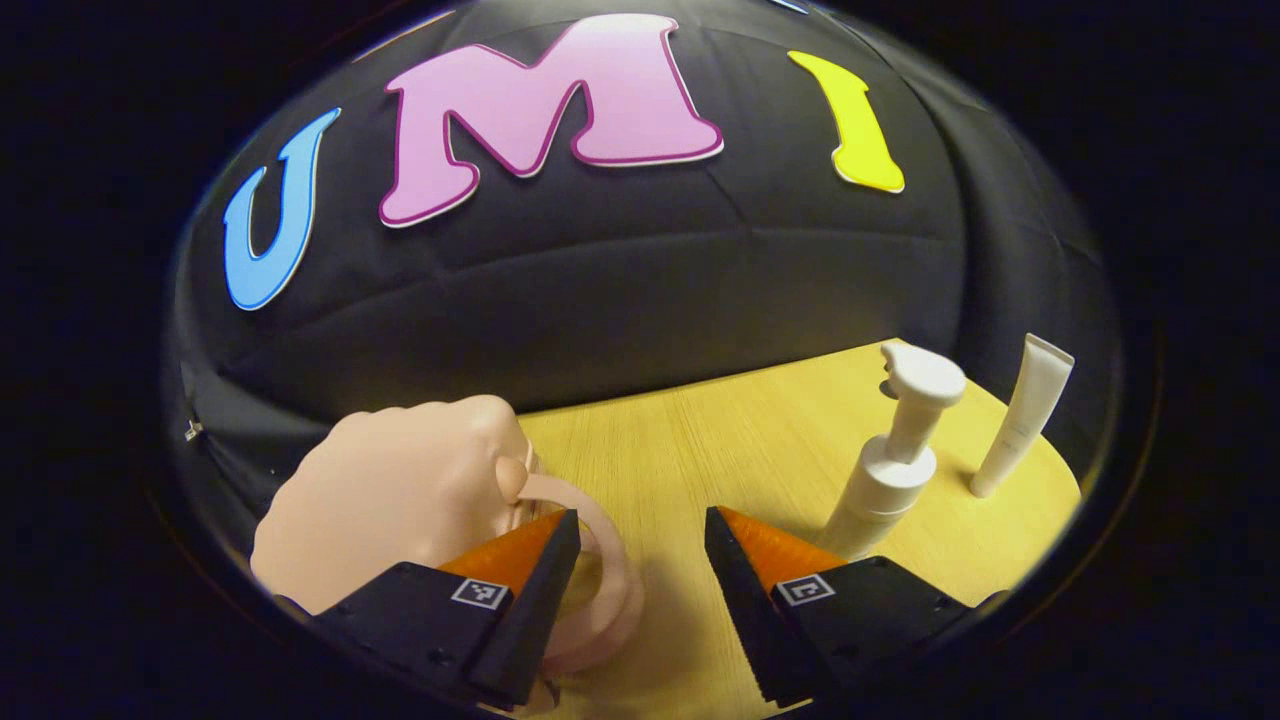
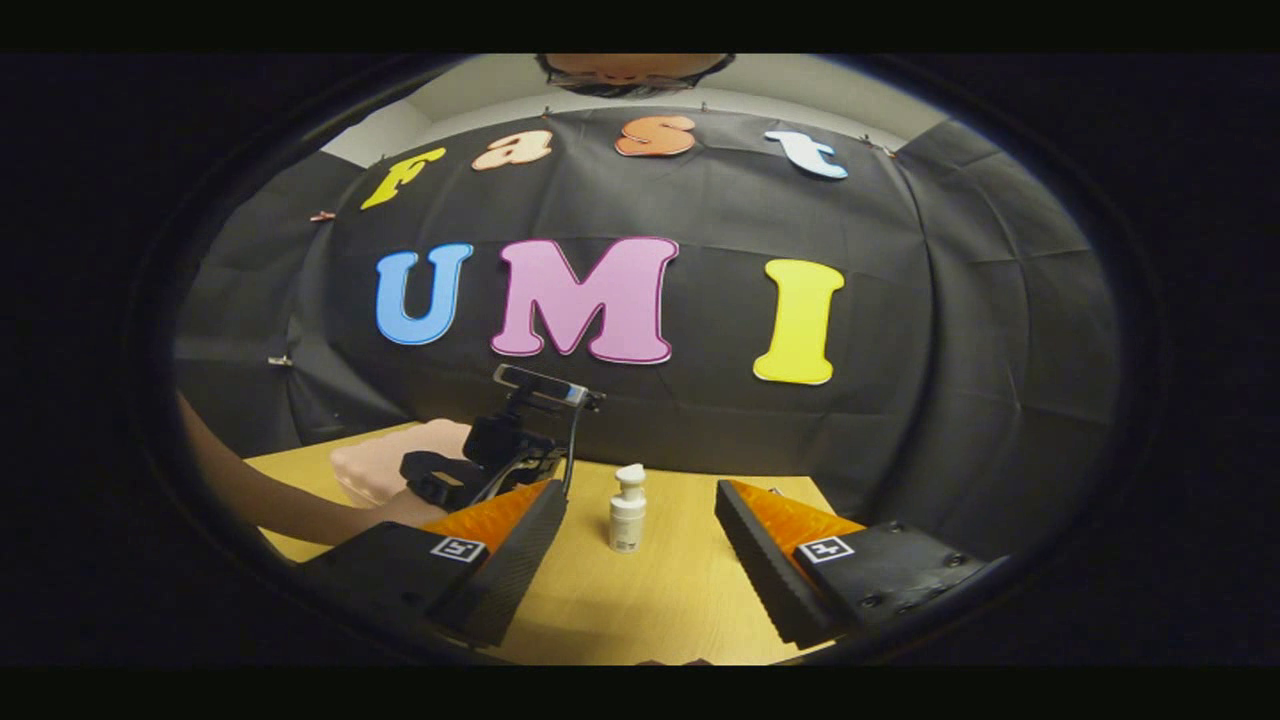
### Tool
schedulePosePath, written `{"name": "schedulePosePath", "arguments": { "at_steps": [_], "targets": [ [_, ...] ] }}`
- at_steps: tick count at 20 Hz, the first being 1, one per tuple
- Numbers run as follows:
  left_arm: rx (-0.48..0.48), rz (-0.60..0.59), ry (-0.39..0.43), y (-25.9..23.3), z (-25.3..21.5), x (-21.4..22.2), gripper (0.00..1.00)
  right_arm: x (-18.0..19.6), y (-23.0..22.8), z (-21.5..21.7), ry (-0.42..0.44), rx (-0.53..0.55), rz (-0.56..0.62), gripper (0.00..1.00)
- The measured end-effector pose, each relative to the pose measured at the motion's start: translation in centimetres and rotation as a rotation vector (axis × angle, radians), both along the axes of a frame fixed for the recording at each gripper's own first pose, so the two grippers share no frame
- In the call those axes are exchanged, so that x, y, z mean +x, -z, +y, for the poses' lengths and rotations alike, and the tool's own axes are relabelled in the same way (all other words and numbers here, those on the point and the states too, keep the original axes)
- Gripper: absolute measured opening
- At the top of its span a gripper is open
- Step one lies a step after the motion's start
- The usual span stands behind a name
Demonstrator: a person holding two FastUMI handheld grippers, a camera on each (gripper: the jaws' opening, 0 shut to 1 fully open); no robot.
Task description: First open the suitcase, pack the skin care products into it, and then close the suitcase.
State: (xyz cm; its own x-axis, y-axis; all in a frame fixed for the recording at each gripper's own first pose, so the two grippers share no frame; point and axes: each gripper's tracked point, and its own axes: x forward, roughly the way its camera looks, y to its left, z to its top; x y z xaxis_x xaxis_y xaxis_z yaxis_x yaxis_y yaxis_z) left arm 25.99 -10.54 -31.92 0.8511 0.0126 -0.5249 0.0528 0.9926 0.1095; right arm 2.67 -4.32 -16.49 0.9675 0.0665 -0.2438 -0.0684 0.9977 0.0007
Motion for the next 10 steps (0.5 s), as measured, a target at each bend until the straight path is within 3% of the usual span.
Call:
{"name": "schedulePosePath", "arguments": {
  "at_steps": [3,6,8,9,10],
  "targets": [
    [-0.008,0.111,-0.083,3.5,0.7,0.2,0.71,0.6,-0.1,-0.7,-0.002,-0.033,-0.031,0.97],
    [0.056,0.152,-0.114,4.5,1.3,1.0,0.63,0.6,0.5,-1.4,0.011,-0.033,-0.021,0.97],
    [0.094,0.207,-0.123,5.5,2.3,0.7,0.51,0.4,0.0,-1.9,0.01,-0.069,-0.042,0.97],
    [0.082,0.234,-0.119,6.0,2.2,0.5,0.36,0.3,-0.1,-1.9,0.003,-0.084,-0.056,0.97],
    [0.075,0.233,-0.103,5.6,2.1,0.7,0.35,0.2,0.0,-1.9,-0.004,-0.093,-0.062,0.97]
  ]
}}
